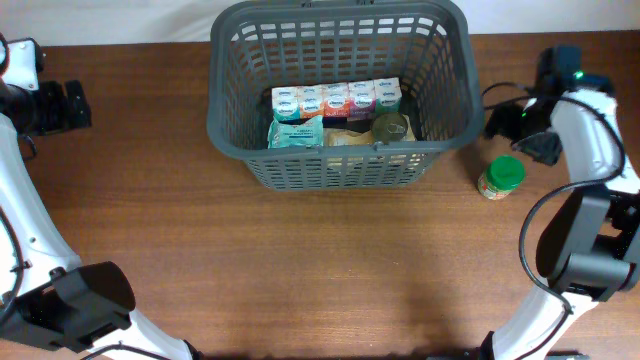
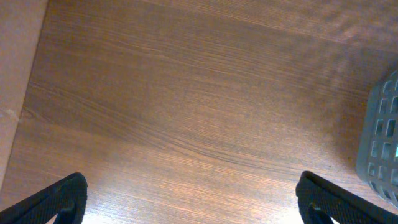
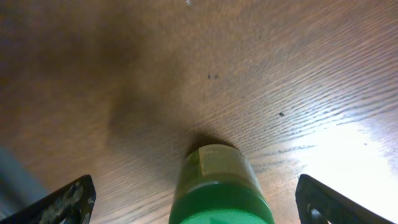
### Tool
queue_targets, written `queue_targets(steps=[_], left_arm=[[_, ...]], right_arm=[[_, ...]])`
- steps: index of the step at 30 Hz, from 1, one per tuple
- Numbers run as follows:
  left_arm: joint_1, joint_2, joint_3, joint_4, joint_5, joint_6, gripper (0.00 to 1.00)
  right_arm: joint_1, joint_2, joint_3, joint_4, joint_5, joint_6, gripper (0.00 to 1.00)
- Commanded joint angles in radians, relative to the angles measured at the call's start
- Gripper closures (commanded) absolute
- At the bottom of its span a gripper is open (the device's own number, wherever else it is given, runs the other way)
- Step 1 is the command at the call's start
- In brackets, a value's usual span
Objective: Pack container
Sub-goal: 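Move the right gripper back down onto the green-lidded jar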
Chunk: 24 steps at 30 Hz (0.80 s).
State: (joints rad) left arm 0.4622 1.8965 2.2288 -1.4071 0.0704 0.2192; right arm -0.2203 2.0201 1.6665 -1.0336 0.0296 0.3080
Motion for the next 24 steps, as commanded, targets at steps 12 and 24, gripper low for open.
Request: queue_targets(steps=[12, 24], left_arm=[[0.001, 0.006, -0.006, 0.000, 0.003, -0.010, 0.01], [0.001, 0.006, -0.006, 0.000, 0.003, -0.010, 0.01]], right_arm=[[0.011, -0.014, -0.165, 0.120, 0.057, 0.012, 0.05], [0.011, -0.014, -0.240, 0.179, 0.050, 0.042, 0.05]])
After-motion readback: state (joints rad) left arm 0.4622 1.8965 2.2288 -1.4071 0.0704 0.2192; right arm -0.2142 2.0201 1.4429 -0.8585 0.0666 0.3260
